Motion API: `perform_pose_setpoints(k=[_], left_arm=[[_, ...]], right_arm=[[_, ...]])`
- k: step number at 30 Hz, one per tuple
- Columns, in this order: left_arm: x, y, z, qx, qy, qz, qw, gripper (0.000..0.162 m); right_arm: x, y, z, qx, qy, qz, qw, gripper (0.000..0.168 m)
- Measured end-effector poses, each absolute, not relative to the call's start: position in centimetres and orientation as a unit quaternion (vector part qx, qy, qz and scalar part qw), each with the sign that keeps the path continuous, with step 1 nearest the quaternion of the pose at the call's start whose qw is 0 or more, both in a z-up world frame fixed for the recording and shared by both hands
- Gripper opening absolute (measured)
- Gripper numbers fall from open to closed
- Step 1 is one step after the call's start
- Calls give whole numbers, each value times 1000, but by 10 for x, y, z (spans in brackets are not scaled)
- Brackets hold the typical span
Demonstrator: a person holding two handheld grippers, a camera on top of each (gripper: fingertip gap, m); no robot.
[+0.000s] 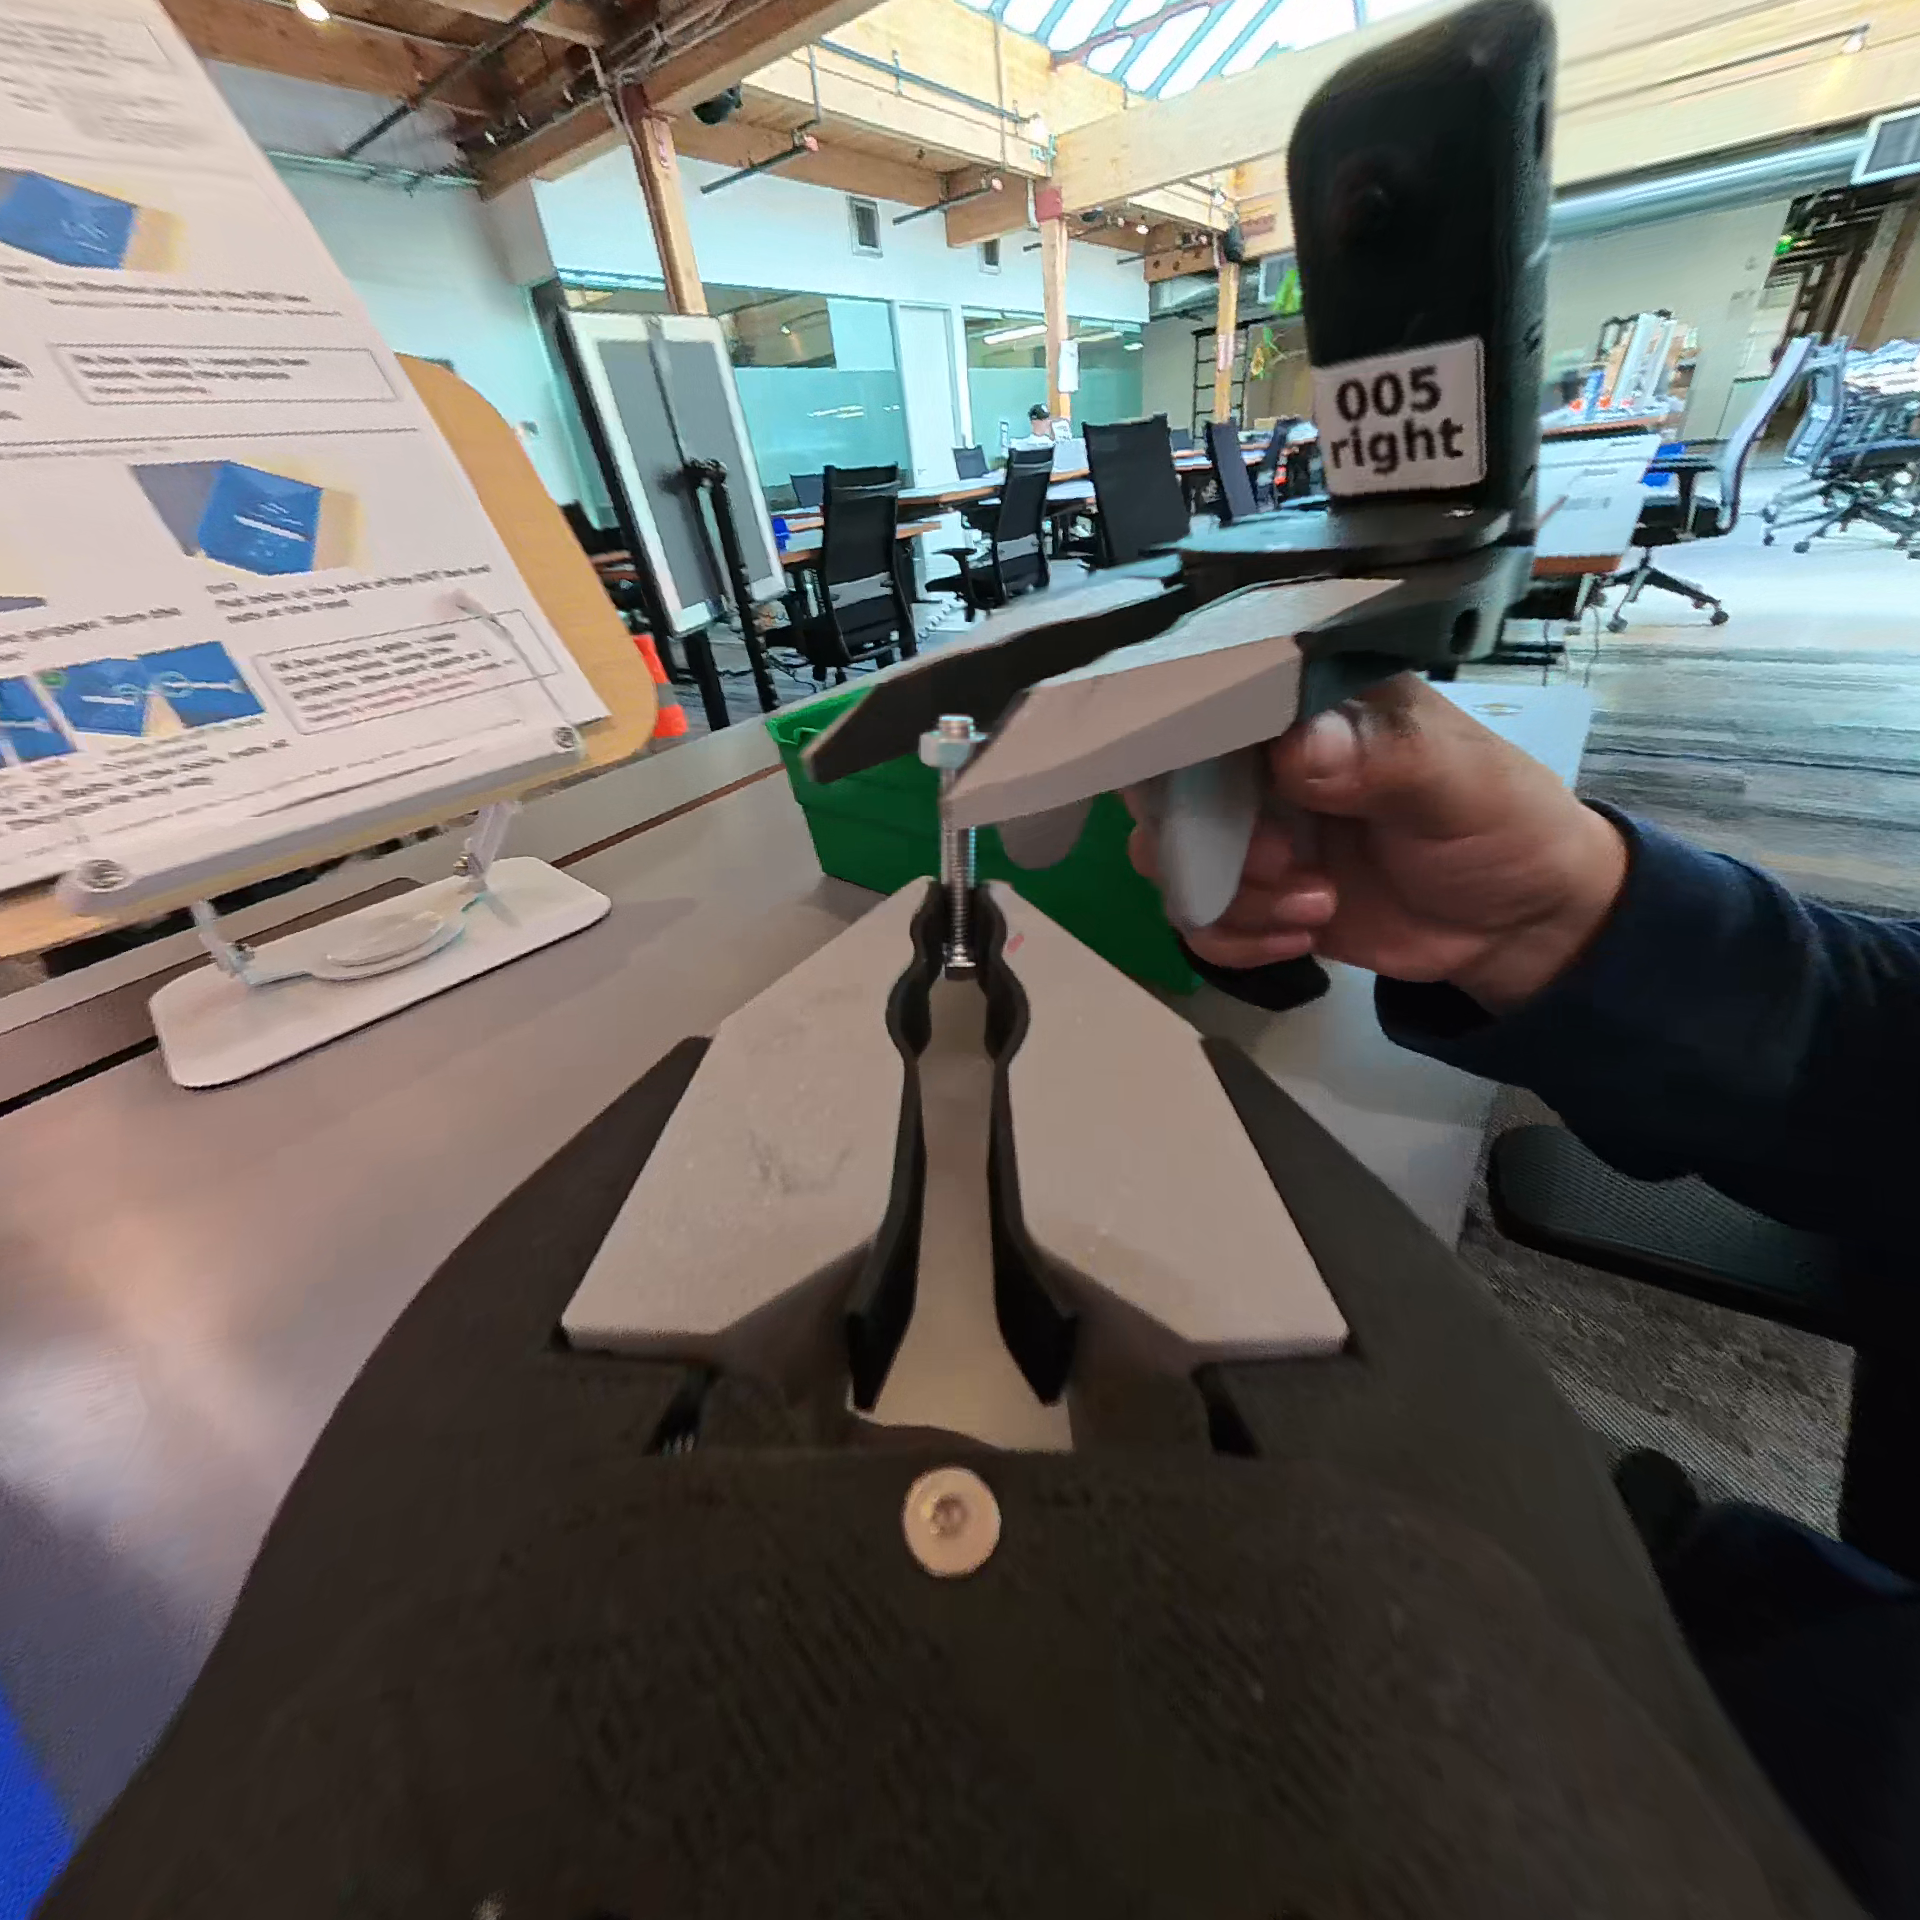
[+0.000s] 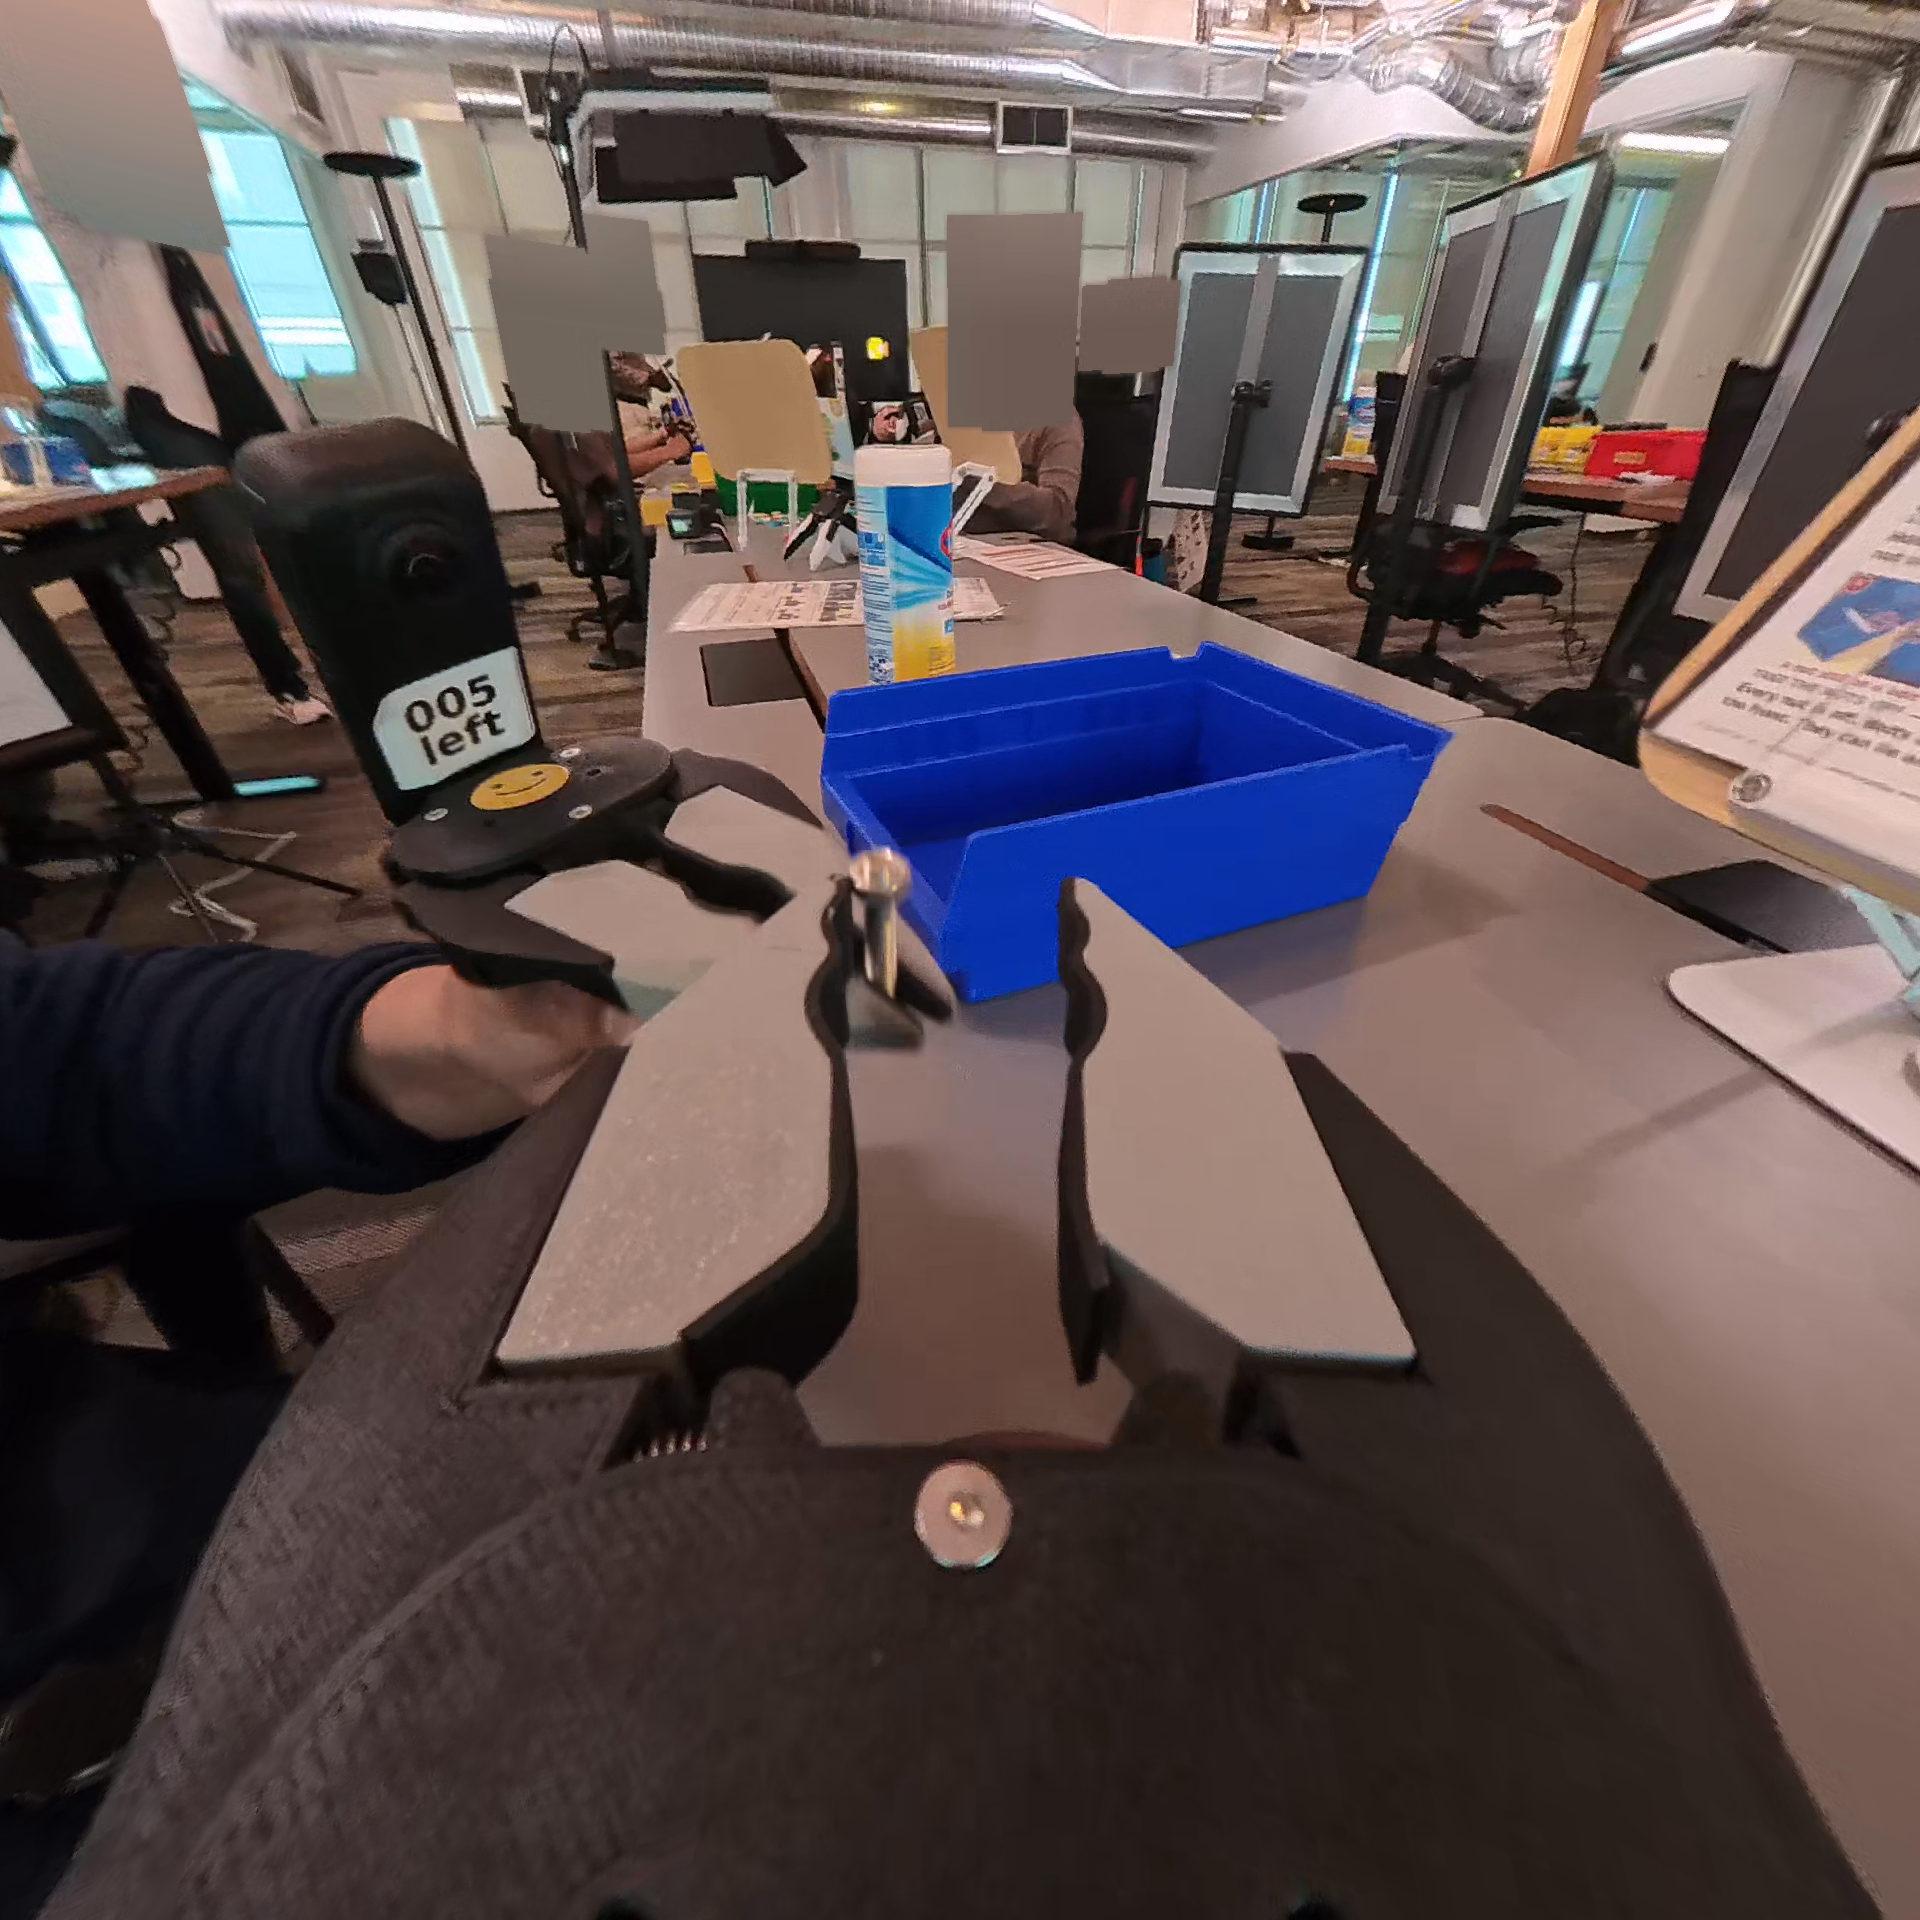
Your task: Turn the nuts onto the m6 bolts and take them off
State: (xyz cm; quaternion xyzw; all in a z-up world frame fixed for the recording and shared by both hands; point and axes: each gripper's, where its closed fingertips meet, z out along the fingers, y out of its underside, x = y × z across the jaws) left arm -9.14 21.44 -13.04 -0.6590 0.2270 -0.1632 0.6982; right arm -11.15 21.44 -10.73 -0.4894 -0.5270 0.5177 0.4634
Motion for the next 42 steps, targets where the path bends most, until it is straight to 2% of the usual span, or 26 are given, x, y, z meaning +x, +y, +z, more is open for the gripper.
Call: perform_pose_setpoints(k=[2,10,15,17,18,19,27,32,35,37,42], left_arm=[[-103,215,-124,-655,211,-170,705,3],[-90,215,-131,-659,225,-172,696,3],[-82,211,-132,-654,233,-170,699,3],[-91,213,-127,-654,224,-162,704,3],[-97,213,-124,-652,217,-166,707,3],[-102,213,-121,-651,210,-174,708,3],[-91,214,-129,-657,223,-175,699,3],[-79,211,-133,-656,235,-174,696,3],[-93,212,-125,-653,223,-162,705,3],[-104,213,-119,-650,209,-165,712,3],[-115,214,-113,-647,198,-161,718,3]], right_arm=[[-103,229,-105,-504,-509,519,466,28],[-113,199,-101,-474,-533,527,463,33],[-116,205,-107,-485,-532,511,469,30],[-109,216,-106,-494,-520,520,464,39],[-105,224,-104,-503,-509,520,467,38],[-100,233,-102,-509,-498,515,477,28],[-111,199,-98,-477,-528,526,467,33],[-117,203,-108,-489,-532,504,474,29],[-107,220,-105,-506,-513,517,462,41],[-98,239,-103,-525,-493,509,472,31],[-94,226,-91,-495,-495,541,467,30]])
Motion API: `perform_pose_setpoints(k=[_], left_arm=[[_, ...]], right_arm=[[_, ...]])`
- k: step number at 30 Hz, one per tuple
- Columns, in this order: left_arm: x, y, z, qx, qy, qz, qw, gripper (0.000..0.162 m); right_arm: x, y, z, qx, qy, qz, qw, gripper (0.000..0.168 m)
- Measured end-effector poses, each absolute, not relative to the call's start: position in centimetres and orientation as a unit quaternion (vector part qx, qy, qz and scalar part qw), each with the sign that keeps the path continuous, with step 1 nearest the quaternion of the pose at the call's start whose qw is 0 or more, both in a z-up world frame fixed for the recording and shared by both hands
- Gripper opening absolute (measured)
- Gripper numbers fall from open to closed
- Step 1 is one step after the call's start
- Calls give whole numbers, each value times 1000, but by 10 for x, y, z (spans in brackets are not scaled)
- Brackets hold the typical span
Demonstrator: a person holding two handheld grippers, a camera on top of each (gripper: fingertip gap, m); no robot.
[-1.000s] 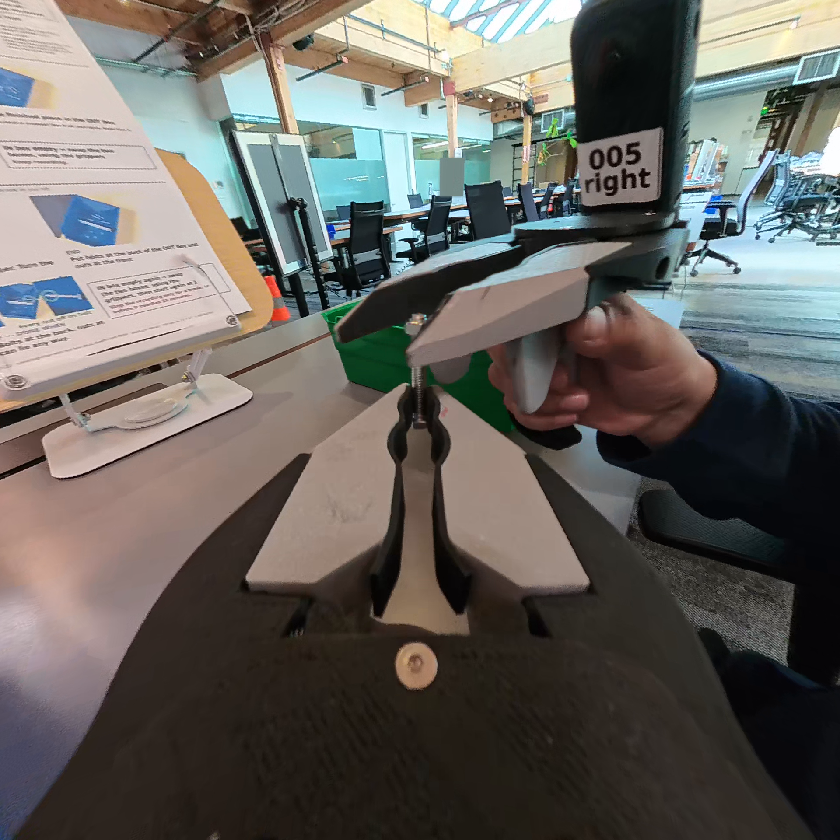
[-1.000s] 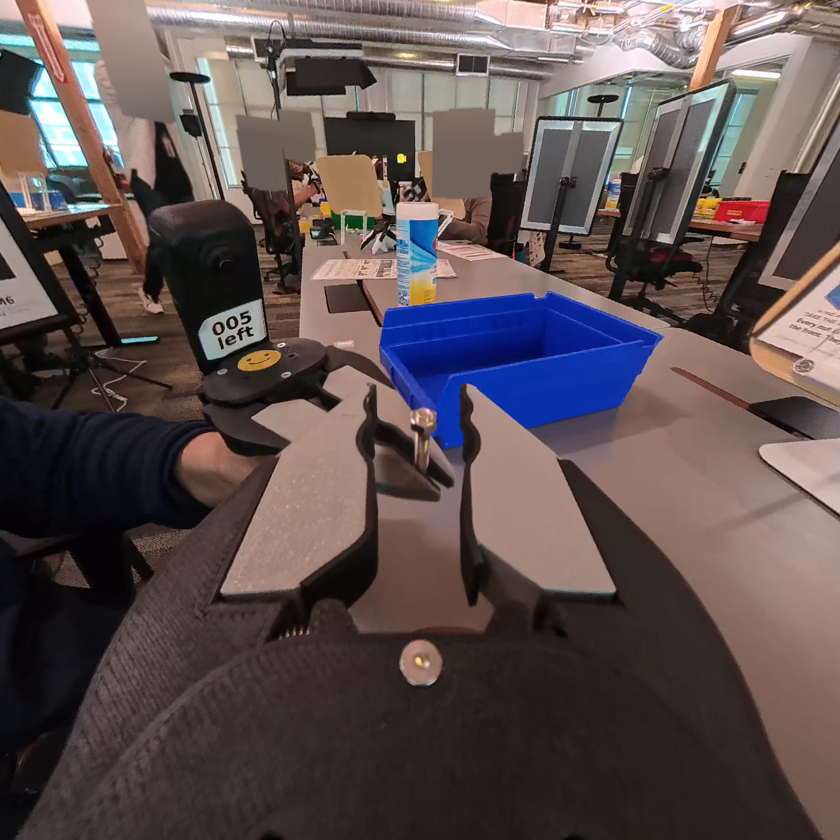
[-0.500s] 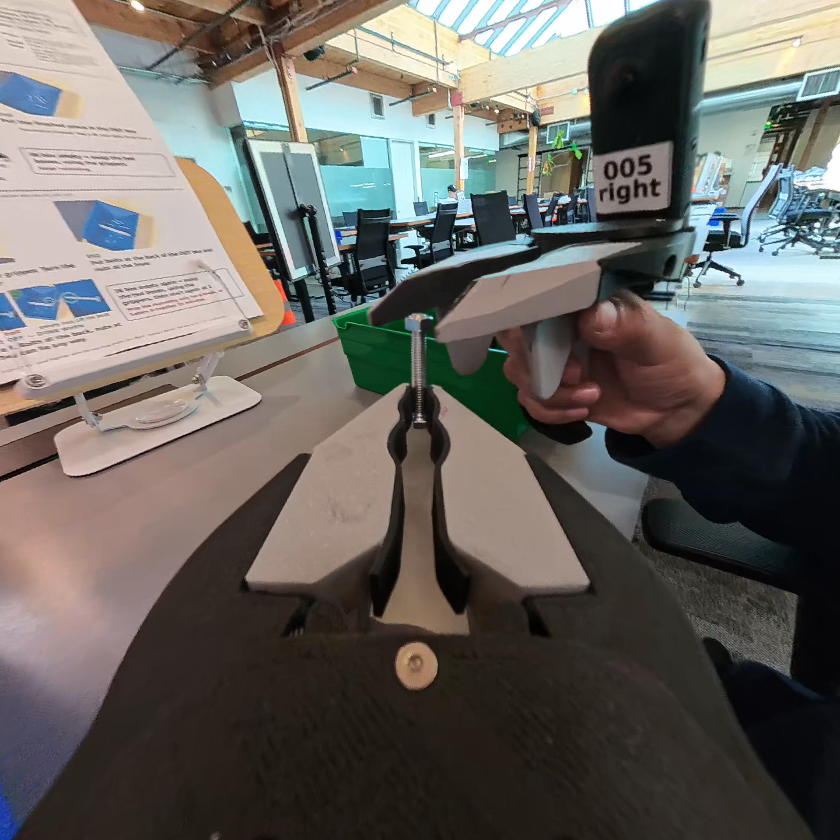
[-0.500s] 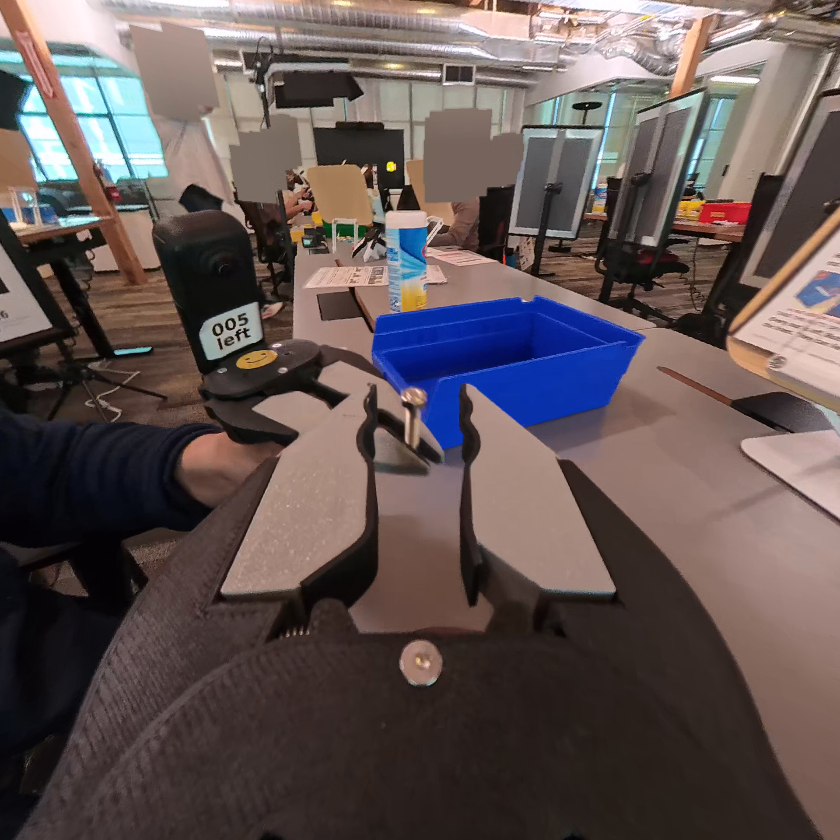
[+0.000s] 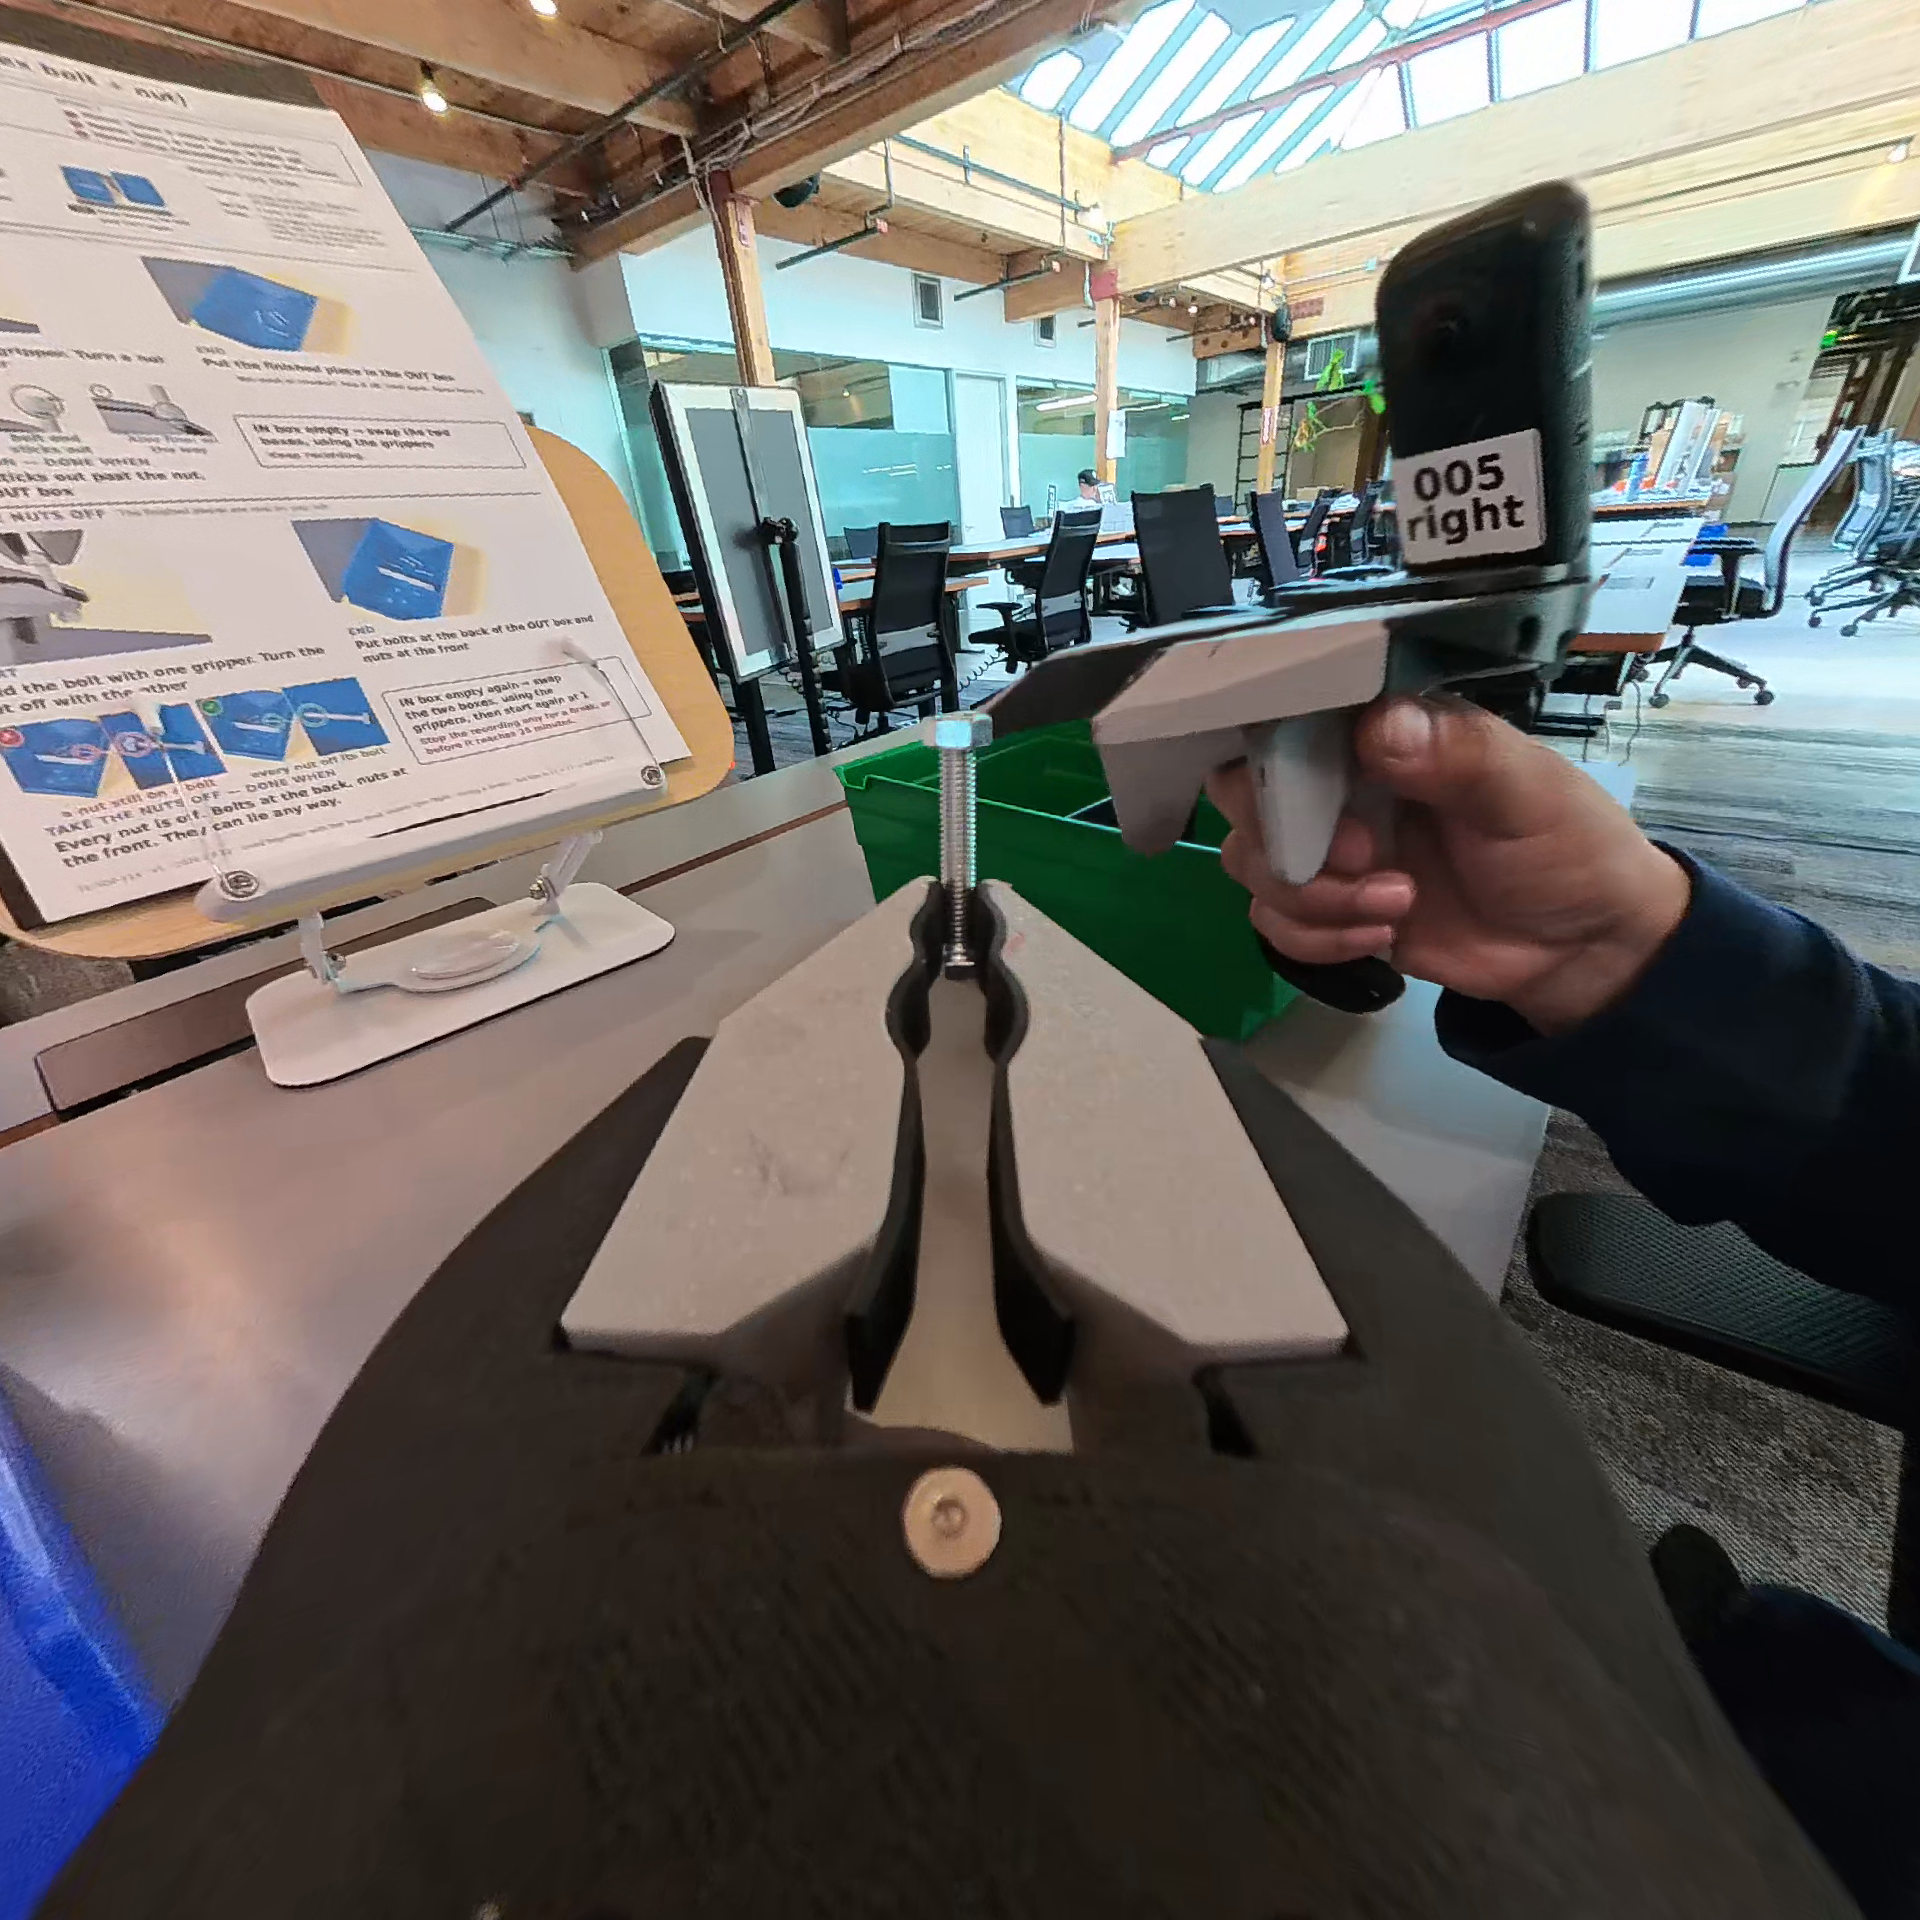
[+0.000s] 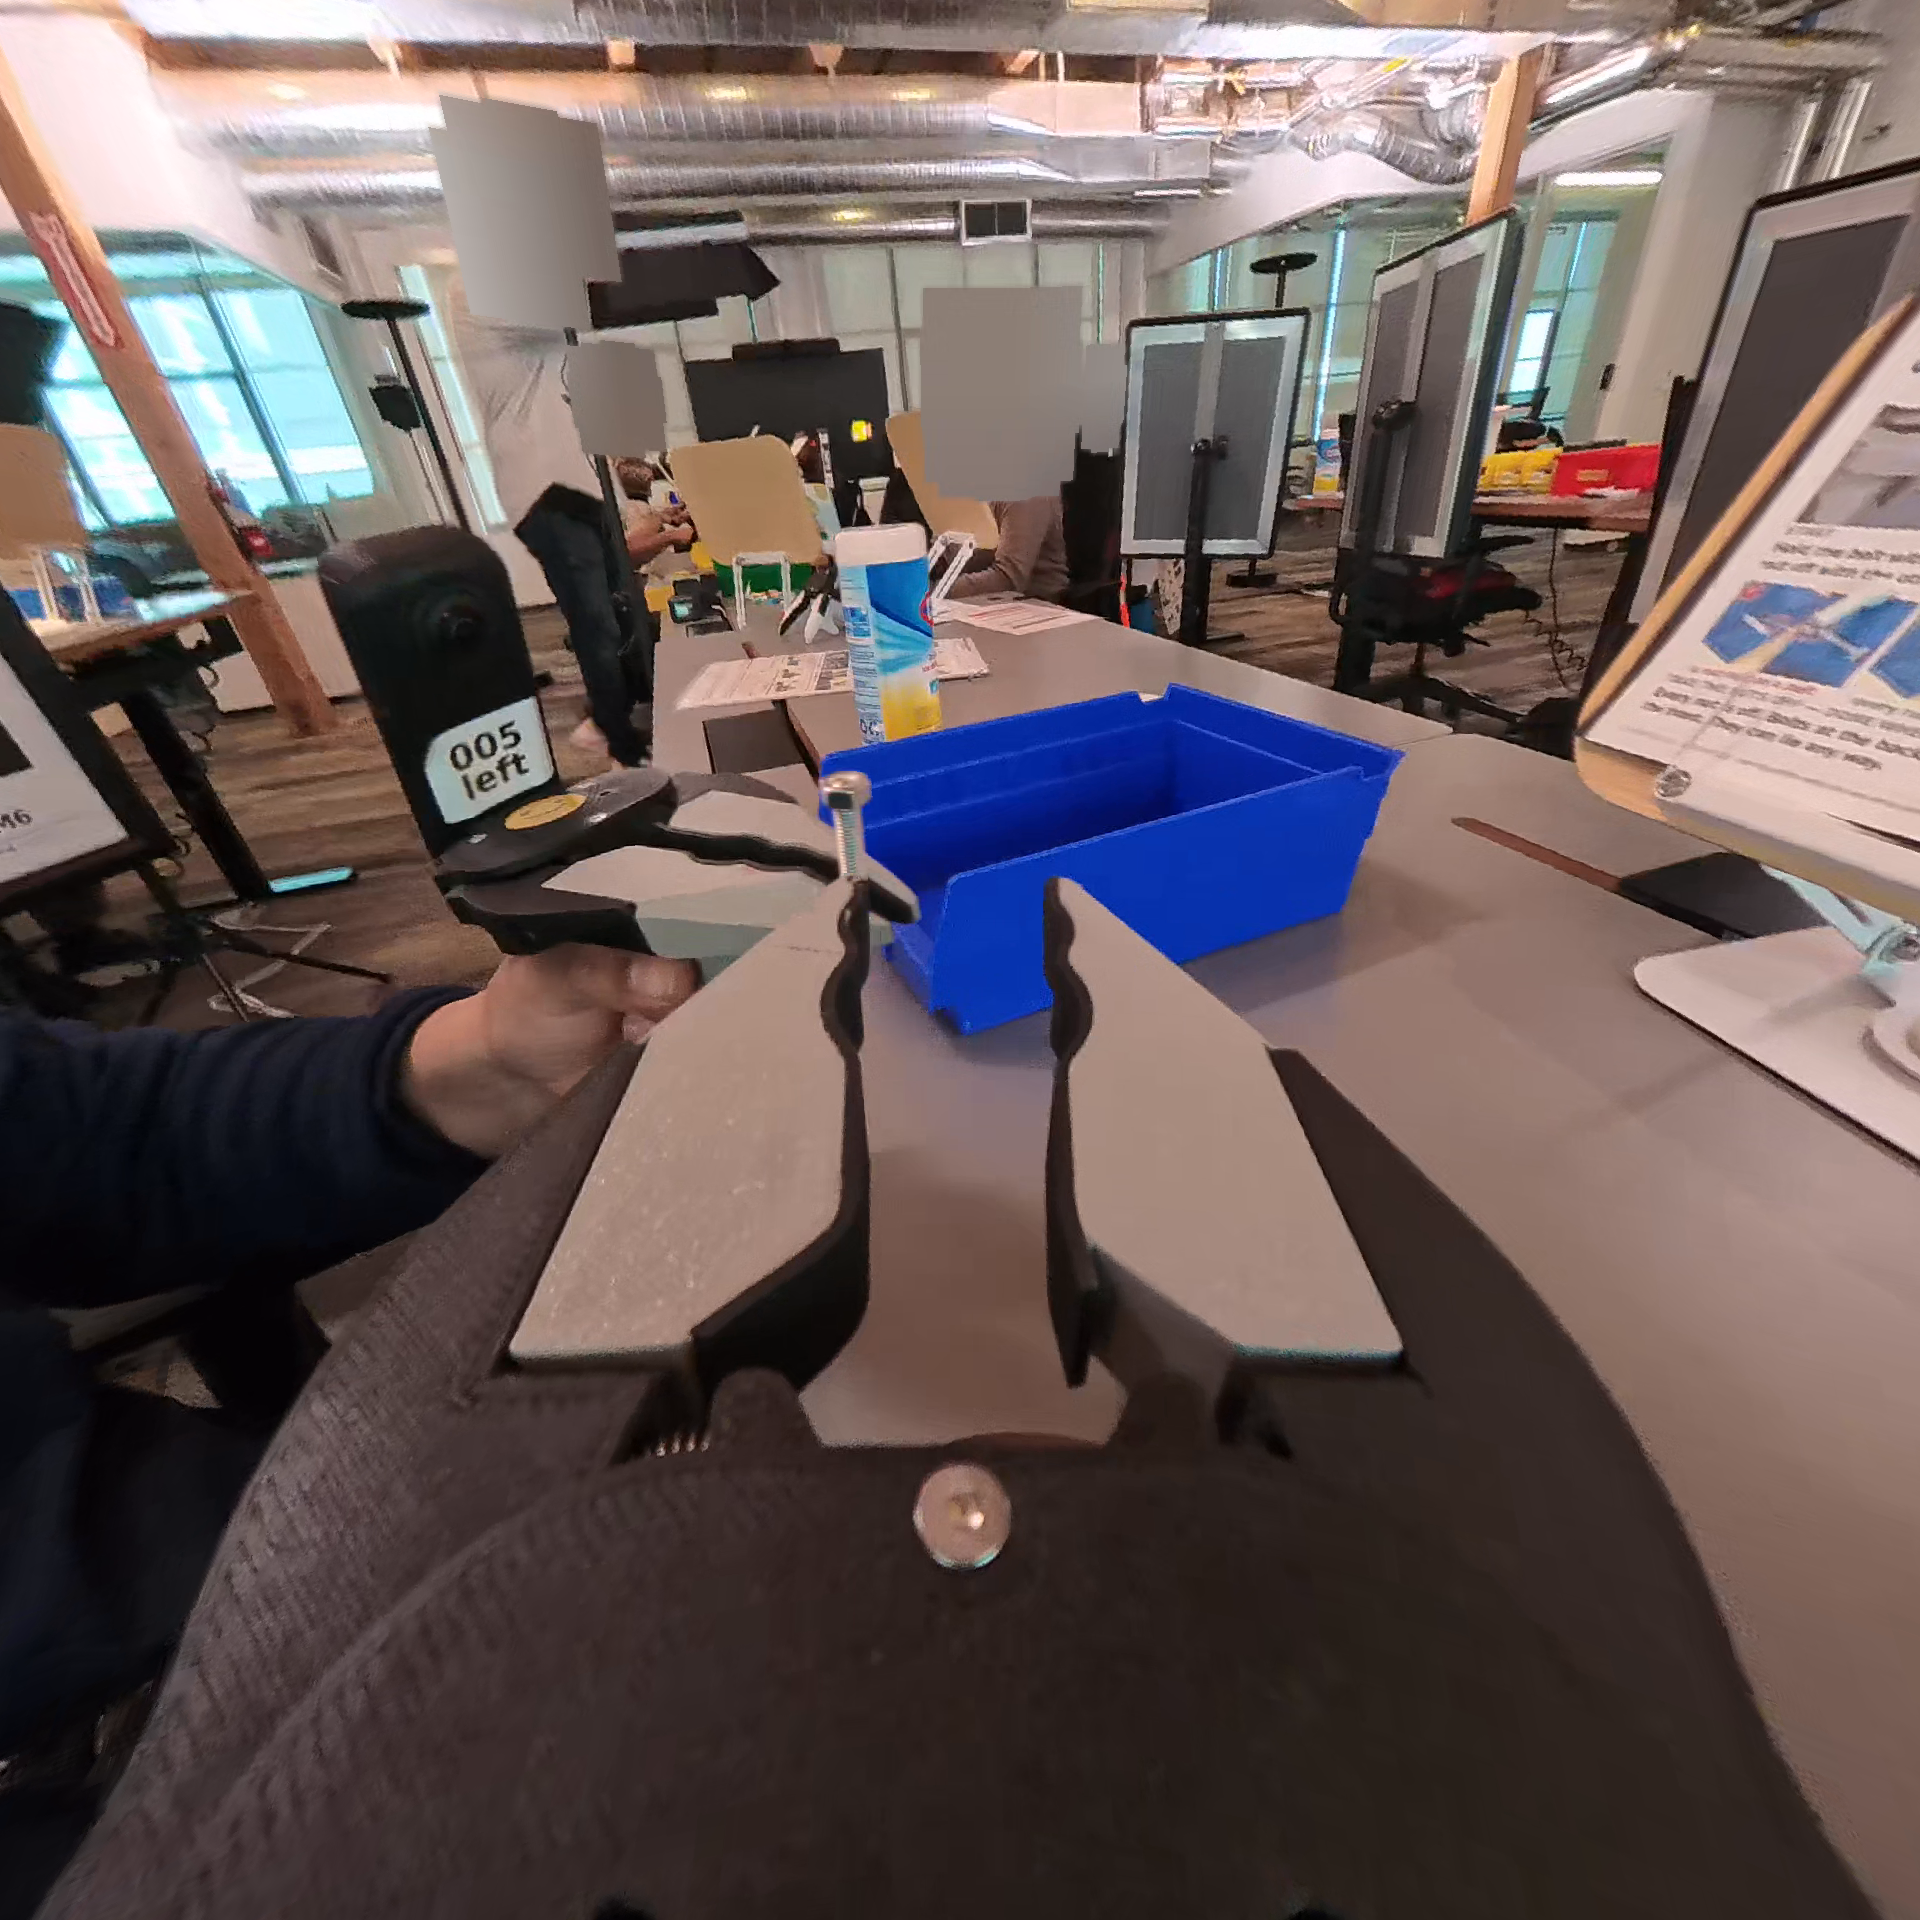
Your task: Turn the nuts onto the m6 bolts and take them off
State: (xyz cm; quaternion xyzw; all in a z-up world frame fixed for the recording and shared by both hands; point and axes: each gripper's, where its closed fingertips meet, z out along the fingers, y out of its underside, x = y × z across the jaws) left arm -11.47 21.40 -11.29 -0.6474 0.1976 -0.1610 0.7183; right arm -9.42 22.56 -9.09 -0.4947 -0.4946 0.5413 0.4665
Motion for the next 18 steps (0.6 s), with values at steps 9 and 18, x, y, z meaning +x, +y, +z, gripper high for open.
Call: perform_pose_setpoints(k=[9,18], left_arm=[[-94,213,-126,-657,222,-174,700,3],[-85,215,-133,-662,228,-174,693,3]], right_arm=[[-113,188,-94,-468,-520,554,451,27],[-108,197,-93,-472,-514,555,453,26]])
